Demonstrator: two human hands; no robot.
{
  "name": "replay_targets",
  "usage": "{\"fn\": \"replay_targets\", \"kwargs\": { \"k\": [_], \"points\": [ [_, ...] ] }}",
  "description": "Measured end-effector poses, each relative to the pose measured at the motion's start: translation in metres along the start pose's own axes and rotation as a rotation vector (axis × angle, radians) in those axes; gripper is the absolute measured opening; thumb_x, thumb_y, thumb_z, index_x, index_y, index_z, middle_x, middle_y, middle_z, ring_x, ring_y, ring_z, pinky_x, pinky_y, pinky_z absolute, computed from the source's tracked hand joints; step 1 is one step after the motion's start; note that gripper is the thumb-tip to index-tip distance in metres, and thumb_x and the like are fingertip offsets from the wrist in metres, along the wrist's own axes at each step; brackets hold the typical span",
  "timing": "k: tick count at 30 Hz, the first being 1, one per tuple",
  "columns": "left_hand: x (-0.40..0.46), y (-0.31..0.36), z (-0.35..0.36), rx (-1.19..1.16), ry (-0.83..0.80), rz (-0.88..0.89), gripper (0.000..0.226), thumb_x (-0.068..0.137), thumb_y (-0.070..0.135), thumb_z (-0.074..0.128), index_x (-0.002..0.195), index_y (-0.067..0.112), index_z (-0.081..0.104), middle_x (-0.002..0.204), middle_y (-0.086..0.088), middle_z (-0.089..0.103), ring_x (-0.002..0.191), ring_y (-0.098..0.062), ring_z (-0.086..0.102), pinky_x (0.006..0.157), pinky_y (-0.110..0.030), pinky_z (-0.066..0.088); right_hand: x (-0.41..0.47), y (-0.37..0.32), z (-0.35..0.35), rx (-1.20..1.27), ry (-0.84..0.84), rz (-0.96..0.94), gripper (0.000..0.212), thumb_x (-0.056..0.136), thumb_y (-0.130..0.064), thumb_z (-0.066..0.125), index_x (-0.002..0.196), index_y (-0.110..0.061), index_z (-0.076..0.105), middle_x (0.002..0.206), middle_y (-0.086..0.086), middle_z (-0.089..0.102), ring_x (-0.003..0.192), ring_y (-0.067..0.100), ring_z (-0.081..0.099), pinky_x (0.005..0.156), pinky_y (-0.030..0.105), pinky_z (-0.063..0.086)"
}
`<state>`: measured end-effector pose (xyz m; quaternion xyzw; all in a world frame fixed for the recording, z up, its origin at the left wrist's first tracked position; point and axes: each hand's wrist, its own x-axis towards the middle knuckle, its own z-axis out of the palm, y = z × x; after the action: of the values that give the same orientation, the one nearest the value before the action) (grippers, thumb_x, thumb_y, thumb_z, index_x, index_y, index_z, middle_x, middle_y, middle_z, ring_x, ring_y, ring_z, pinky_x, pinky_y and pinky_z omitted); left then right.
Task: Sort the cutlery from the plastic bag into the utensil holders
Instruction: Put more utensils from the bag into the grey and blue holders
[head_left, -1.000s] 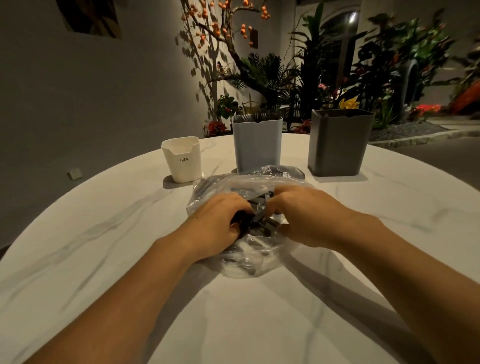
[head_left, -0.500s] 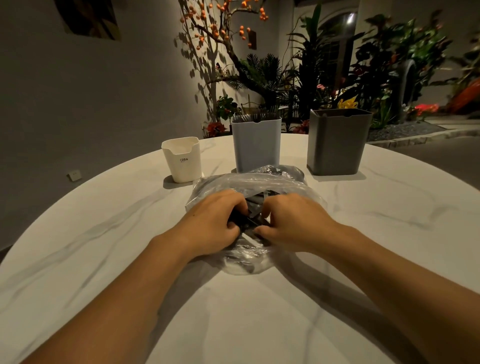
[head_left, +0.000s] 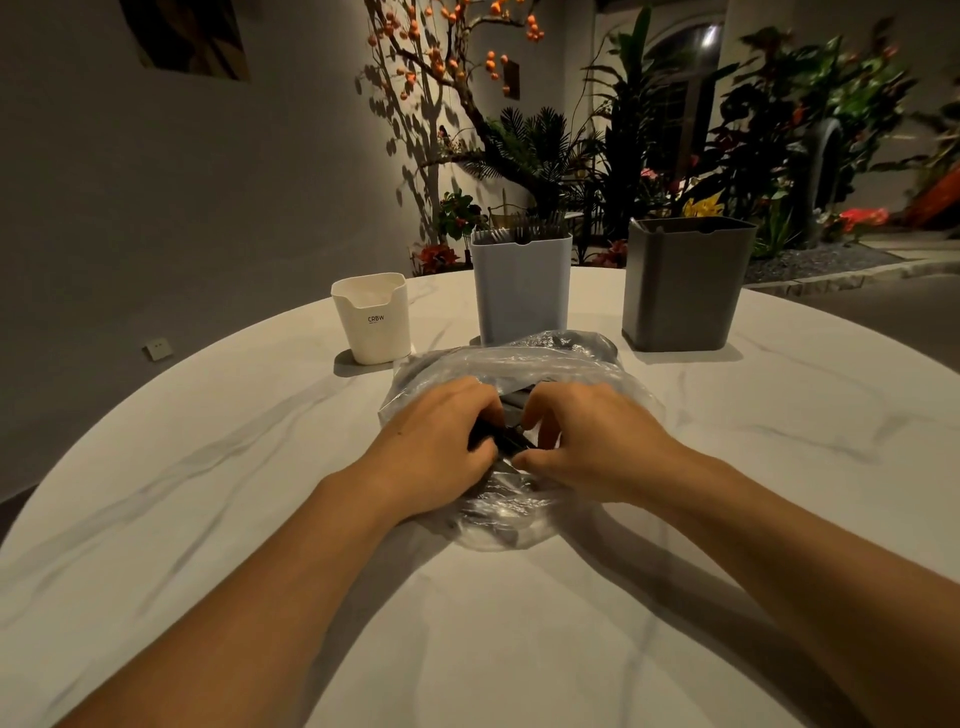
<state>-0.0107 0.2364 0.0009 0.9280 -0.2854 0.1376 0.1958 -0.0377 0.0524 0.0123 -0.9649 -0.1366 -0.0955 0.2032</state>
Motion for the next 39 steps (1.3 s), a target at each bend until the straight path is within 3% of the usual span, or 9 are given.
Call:
{"fn": "replay_targets", "kwargs": {
  "k": [5,8,11,15,19,24,29,33,39],
  "points": [
    [0.0,0.001,-0.001,0.006,0.008,-0.017,0.014,0.089,0.019,0.059,0.101,0.028,0.056,0.101,0.012,0.057,0.095,-0.011,0.051,0.087,-0.037,0.049,0.003,0.006,-0.004,0.013,-0.019,-0.014,0.029,0.091,-0.034,0.063,0.117,-0.029,0.053,0.105,-0.005,0.067,0.096,0.017,0.059,0.086,0.042,0.054],
    [-0.001,0.002,0.001,-0.009,0.009,-0.024,0.03,0.092,0.018,0.057,0.119,0.032,0.053,0.113,0.011,0.058,0.106,-0.012,0.051,0.096,-0.034,0.047,0.002,0.006,-0.007,-0.013,-0.12,-0.045,0.048,0.084,-0.037,0.069,0.127,-0.034,0.049,0.106,-0.01,0.067,0.096,0.014,0.06,0.086,0.038,0.056],
    [-0.001,0.002,0.002,0.025,-0.017,-0.008,0.039,0.096,0.018,0.052,0.131,0.036,0.054,0.12,0.011,0.055,0.114,-0.01,0.047,0.105,-0.033,0.04,0.002,0.005,-0.007,-0.08,-0.166,-0.086,0.044,0.087,-0.033,0.065,0.129,-0.039,0.054,0.102,-0.01,0.069,0.091,0.012,0.06,0.084,0.036,0.056],
    [0.001,-0.002,0.005,0.033,-0.009,-0.017,0.028,0.098,0.022,0.048,0.121,0.032,0.061,0.111,0.012,0.057,0.108,-0.009,0.048,0.101,-0.037,0.044,0.002,0.008,0.0,-0.074,-0.065,-0.121,0.033,0.095,-0.034,0.059,0.127,-0.038,0.058,0.086,-0.017,0.059,0.083,0.008,0.056,0.079,0.033,0.055],
    [0.001,-0.003,0.006,0.029,0.017,-0.012,0.019,0.096,0.024,0.049,0.109,0.031,0.062,0.108,0.012,0.06,0.104,-0.011,0.051,0.096,-0.04,0.047,-0.001,0.008,0.005,-0.187,0.069,-0.197,0.021,0.093,-0.038,0.058,0.114,-0.032,0.057,0.098,-0.006,0.067,0.088,0.019,0.061,0.07,0.034,0.052],
    [0.0,0.0,0.006,0.011,0.063,-0.021,0.023,0.095,0.021,0.055,0.115,0.031,0.062,0.111,0.012,0.06,0.106,-0.011,0.051,0.097,-0.039,0.047,-0.001,0.002,0.003,-0.355,0.15,-0.27,0.027,0.09,-0.037,0.057,0.114,-0.023,0.06,0.104,0.001,0.067,0.08,0.025,0.058,0.064,0.032,0.043],
    [0.001,0.005,0.005,0.041,0.126,0.007,0.038,0.093,0.023,0.066,0.129,0.033,0.057,0.115,0.012,0.053,0.109,-0.011,0.048,0.1,-0.033,0.046,-0.004,-0.002,-0.003,-0.293,0.228,-0.366,0.039,0.093,-0.034,0.064,0.129,-0.017,0.059,0.112,0.006,0.068,0.094,0.028,0.067,0.077,0.043,0.059],
    [-0.001,0.007,0.007,0.07,0.088,-0.014,0.024,0.097,0.032,0.06,0.121,0.031,0.058,0.108,0.011,0.05,0.105,-0.011,0.047,0.097,-0.036,0.047,-0.001,0.001,0.001,-0.274,0.248,-0.418,0.034,0.095,-0.032,0.063,0.125,-0.016,0.061,0.114,0.004,0.068,0.095,0.025,0.066,0.08,0.041,0.058],
    [0.0,0.006,0.008,0.057,0.108,-0.027,0.02,0.098,0.031,0.06,0.117,0.029,0.061,0.107,0.012,0.052,0.103,-0.011,0.048,0.096,-0.036,0.047,0.008,0.016,0.015,-0.024,0.155,-0.378,0.042,0.096,-0.038,0.059,0.137,-0.027,0.056,0.132,-0.004,0.061,0.118,0.013,0.058,0.105,0.029,0.047]
  ]
}}
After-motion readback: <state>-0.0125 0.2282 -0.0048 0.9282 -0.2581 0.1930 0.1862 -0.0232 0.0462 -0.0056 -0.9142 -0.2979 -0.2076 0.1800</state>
